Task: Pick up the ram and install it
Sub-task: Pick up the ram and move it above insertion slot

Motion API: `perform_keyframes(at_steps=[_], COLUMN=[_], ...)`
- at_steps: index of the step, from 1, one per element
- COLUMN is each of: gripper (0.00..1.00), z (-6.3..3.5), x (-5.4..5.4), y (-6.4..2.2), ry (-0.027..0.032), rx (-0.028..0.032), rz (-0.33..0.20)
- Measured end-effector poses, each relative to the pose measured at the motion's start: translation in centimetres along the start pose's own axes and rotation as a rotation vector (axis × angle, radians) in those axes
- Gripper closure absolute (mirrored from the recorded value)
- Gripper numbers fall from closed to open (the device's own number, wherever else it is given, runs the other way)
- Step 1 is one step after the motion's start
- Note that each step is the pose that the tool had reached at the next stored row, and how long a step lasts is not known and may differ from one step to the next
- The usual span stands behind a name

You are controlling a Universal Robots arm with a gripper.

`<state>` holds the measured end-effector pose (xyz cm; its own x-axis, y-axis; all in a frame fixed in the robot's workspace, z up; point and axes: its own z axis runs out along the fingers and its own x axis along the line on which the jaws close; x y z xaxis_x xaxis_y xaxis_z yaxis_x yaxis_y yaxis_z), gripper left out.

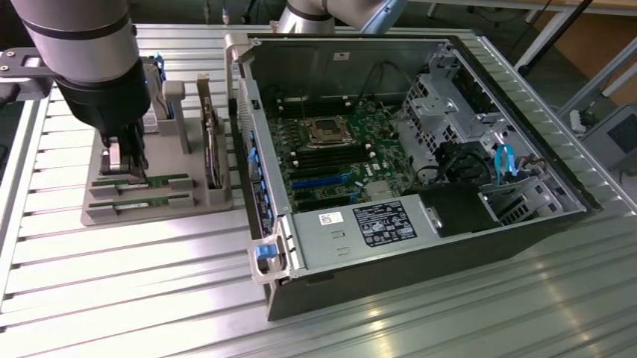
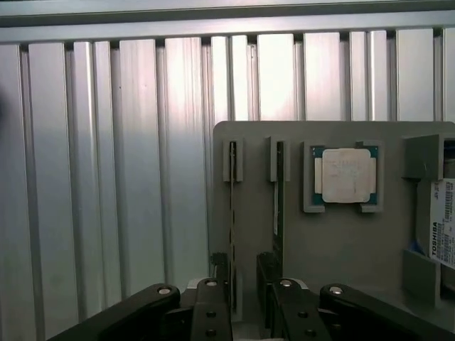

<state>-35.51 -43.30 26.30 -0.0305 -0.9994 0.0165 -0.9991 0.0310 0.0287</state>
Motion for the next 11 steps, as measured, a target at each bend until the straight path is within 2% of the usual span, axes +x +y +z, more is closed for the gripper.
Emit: perform_keyframes(at_steps=[2, 11], gripper=[0.71, 0.71], z=[0.79, 3.19], x=[0.1, 0.3], y=[-0.02, -0.10], ry=[-0.0001, 0.0000], rx=[0.0001, 0.0000], rz=[0.000, 0.000])
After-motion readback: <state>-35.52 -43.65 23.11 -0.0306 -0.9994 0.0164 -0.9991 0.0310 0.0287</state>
